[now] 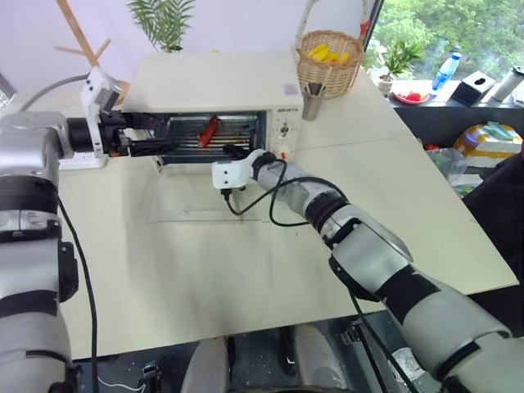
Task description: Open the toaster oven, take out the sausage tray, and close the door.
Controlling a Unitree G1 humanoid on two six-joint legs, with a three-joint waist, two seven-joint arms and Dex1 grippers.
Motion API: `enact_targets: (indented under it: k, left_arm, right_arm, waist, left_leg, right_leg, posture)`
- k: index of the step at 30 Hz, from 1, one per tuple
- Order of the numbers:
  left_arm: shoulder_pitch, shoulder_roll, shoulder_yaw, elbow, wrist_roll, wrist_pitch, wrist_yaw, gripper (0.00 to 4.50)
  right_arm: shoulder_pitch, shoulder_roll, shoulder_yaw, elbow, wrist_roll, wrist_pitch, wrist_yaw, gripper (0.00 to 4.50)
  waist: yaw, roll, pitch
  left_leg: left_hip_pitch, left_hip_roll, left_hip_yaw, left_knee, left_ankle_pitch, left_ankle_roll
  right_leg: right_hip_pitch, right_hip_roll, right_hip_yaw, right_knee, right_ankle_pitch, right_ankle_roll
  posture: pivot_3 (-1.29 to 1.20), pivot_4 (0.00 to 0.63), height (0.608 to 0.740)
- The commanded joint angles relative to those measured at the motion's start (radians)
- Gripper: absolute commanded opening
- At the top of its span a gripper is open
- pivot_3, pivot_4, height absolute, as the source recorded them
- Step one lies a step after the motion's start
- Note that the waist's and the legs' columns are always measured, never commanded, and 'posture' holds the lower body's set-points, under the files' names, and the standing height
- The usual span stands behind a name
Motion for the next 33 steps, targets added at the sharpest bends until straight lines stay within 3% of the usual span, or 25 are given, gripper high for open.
enact_targets:
  k: [1, 19, 33]
  left_arm:
    - [-0.019, 0.013, 0.026, -0.02, -0.008, -0.011, 0.002, 4.5]
    - [-0.058, -0.017, 0.007, 0.056, 0.015, -0.047, -0.008, 4.5]
    - [-0.074, -0.027, 0.008, 0.083, 0.028, -0.058, -0.015, 4.5]
  right_arm:
    - [0.017, -0.011, -0.01, -0.074, 0.017, -0.034, 0.024, 0.25]
    - [0.366, -0.173, -0.02, -0.706, 0.023, 0.022, 0.237, 0.25]
    - [0.421, -0.217, -0.038, -0.83, 0.016, 0.068, 0.266, 0.25]
  waist:
    - [0.0, 0.0, 0.0]
    - [0.001, 0.0, 0.0]
    - [0.003, 0.0, 0.0]
  left_leg:
    - [0.0, 0.0, 0.0, 0.0, 0.0, 0.0]
    - [0.0, 0.0, 0.0, 0.0, 0.0, 0.0]
    - [0.0, 0.0, 0.0, 0.0, 0.0, 0.0]
  right_leg:
    - [0.0, 0.0, 0.0, 0.0, 0.0, 0.0]
    - [0.0, 0.0, 0.0, -0.001, 0.0, 0.0]
    - [0.0, 0.0, 0.0, -0.001, 0.0, 0.0]
  posture:
    - [0.0, 0.15, 0.74]
    - [0.0, 0.15, 0.74]
    - [0.0, 0.15, 0.74]
